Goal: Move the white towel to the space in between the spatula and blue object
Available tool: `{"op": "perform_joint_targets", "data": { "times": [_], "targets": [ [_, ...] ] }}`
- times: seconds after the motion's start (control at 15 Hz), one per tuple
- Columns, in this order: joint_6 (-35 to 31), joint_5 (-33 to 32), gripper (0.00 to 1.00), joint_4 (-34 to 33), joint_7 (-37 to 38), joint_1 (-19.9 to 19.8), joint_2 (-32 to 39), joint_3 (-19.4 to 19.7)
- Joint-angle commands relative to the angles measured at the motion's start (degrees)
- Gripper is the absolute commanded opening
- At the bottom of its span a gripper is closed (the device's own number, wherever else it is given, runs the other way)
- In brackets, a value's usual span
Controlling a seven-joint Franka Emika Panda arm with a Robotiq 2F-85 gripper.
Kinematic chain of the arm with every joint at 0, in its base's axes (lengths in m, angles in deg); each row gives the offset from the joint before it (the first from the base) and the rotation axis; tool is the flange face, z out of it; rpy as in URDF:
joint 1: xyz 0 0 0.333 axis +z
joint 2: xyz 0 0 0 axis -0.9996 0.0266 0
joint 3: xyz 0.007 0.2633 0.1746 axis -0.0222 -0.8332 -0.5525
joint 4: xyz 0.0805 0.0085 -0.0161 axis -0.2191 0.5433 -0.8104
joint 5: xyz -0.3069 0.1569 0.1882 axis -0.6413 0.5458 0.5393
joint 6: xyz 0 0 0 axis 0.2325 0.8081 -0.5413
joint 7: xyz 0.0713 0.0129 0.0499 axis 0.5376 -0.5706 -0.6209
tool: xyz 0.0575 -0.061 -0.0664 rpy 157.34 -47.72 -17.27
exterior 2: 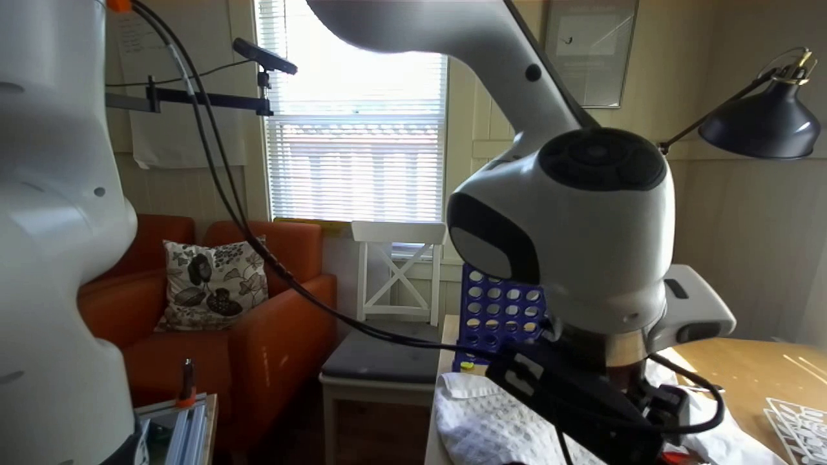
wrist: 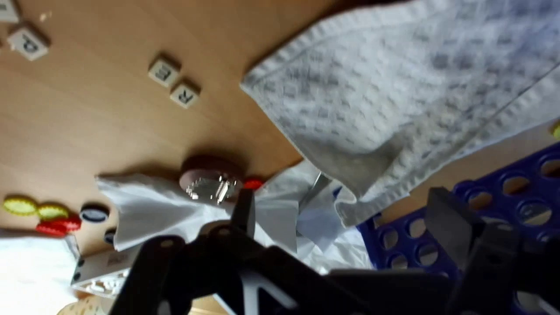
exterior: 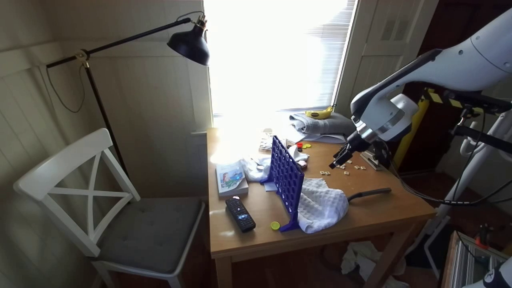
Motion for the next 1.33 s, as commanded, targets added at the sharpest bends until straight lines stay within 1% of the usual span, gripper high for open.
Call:
{"op": "perform_joint_targets", "data": {
  "times": [0.0,0.07,0.13,0.2,0.27,0.33,0.4,0.53,0.67,0.73,0.87,1.0,1.13,1.2,1.27],
  "targets": [
    [2.17,-15.64,1.0,2.68,13.54,-0.33,2.33,0.77],
    [5.19,-18.83,1.0,2.71,16.08,0.64,2.93,2.38],
    [6.86,-22.48,1.0,2.33,19.72,-1.39,3.58,0.65],
    [10.01,-22.75,1.0,1.52,19.27,0.02,3.9,2.38],
    [12.12,-22.06,1.0,0.99,19.16,-0.58,3.84,1.89],
    [8.11,-19.7,1.0,2.36,16.89,-0.33,3.57,1.36],
    [9.26,-20.92,1.0,2.16,17.8,-2.87,3.52,-1.01],
    [10.07,-21.0,1.0,1.84,17.96,-2.86,3.53,-0.93],
    [8.82,-15.77,1.0,1.58,15.16,-3.52,4.3,-3.38],
    [7.73,-12.4,1.0,1.16,13.32,-1.93,4.93,-2.89],
    [4.24,-6.28,1.0,0.4,9.14,-1.59,5.91,-5.38],
    [1.41,-1.96,1.0,0.01,7.33,-1.15,6.12,-7.05],
    [0.19,-0.72,1.0,-0.37,7.55,-1.09,6.15,-7.86],
    [1.65,-3.66,1.0,0.83,9.35,-1.12,5.19,-7.18],
    [1.29,-3.23,1.0,0.59,9.35,-1.04,5.3,-7.49]
  ]
}}
